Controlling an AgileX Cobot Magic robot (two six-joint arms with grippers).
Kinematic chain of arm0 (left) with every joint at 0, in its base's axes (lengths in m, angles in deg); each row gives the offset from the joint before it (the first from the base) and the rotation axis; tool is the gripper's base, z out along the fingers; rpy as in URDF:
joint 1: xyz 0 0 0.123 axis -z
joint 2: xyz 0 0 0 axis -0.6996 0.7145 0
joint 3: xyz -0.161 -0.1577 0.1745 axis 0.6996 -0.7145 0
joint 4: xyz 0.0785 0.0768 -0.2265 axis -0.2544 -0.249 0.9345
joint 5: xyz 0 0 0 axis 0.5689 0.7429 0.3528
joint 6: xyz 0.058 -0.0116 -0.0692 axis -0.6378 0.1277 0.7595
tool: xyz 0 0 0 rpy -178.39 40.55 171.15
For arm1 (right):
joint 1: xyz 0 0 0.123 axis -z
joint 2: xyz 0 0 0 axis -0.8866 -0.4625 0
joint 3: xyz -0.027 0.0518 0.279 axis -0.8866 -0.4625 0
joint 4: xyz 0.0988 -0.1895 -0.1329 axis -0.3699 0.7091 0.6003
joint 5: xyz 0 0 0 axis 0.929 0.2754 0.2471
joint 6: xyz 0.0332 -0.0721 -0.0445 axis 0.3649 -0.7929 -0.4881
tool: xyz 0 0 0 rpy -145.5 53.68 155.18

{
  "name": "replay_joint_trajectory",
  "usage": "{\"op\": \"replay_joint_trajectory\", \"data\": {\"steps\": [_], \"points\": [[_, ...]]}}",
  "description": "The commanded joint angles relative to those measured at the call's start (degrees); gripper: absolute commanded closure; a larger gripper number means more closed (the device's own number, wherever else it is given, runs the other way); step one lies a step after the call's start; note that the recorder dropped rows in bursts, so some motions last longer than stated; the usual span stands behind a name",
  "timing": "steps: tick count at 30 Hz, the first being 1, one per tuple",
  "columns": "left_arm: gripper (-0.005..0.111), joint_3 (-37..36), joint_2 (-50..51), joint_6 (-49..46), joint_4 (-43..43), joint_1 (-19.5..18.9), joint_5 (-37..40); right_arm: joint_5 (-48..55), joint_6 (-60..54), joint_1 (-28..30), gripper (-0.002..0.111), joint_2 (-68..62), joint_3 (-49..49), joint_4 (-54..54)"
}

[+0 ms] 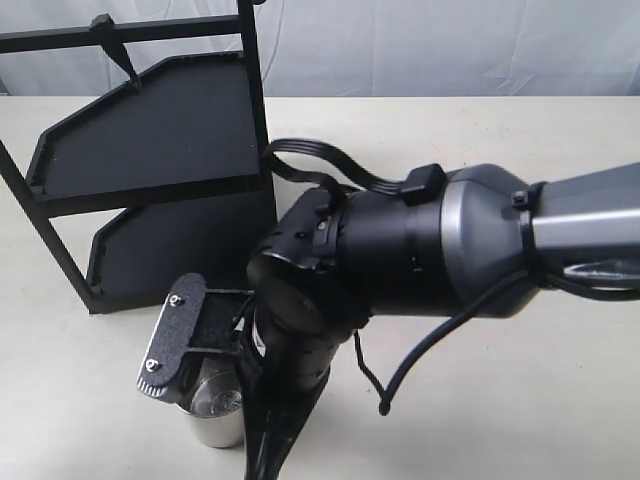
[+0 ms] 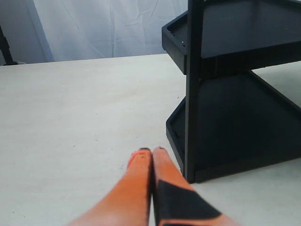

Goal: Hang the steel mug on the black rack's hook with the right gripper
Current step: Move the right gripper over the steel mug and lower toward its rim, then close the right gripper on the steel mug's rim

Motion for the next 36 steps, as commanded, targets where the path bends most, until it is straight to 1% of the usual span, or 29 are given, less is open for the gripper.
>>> {"op": "replay_joint_trajectory", "data": {"steps": [1,5,8,11,12,13,15,16,17,20,22,25,28,36], "points": [[0.107,0.09,0.25,0.21,-0.34,0.13,-0.47,-1.84,10.25,-0.13,0.109,-0.11,0.31,11.55],[0.107,0.09,0.25,0.21,-0.34,0.13,-0.47,-2.07,16.57,-0.13,0.109,-0.11,0.31,19.3],[0.107,0.09,0.25,0.21,-0.34,0.13,-0.47,-1.21,22.05,-0.01,0.109,-0.11,0.31,23.05],[0.107,0.09,0.25,0.21,-0.34,0.13,-0.47,2.32,25.11,0.4,0.107,0.0,0.31,23.17],[0.107,0.09,0.25,0.21,-0.34,0.13,-0.47,4.05,25.42,1.0,0.098,0.38,0.31,21.25],[0.107,0.09,0.25,0.21,-0.34,0.13,-0.47,4.51,25.42,1.19,0.092,0.54,0.31,20.15],[0.107,0.09,0.25,0.21,-0.34,0.13,-0.47,5.03,25.42,1.7,0.075,1.32,0.31,18.39],[0.107,0.09,0.25,0.21,-0.34,0.13,-0.47,5.87,25.42,1.82,0.06,2.15,0.31,17.48],[0.107,0.09,0.25,0.21,-0.34,0.13,-0.47,6.15,25.42,1.82,0.055,2.58,0.31,16.84],[0.107,0.09,0.25,0.21,-0.34,0.13,-0.47,5.02,26.16,1.82,0.054,4.83,0.31,12.35],[0.107,0.09,0.25,0.21,-0.34,0.13,-0.47,2.84,29.54,1.82,0.054,5.94,0.57,11.2],[0.107,0.09,0.25,0.21,-0.34,0.13,-0.47,0.71,33.0,1.82,0.054,5.88,2.36,9.15],[0.107,0.09,0.25,0.21,-0.34,0.13,-0.47,-2.75,33.01,1.82,0.054,3.64,3.82,3.55],[0.107,0.09,0.25,0.21,-0.34,0.13,-0.47,-2.45,33.98,1.82,0.054,-1.85,4.25,2.47]]}}
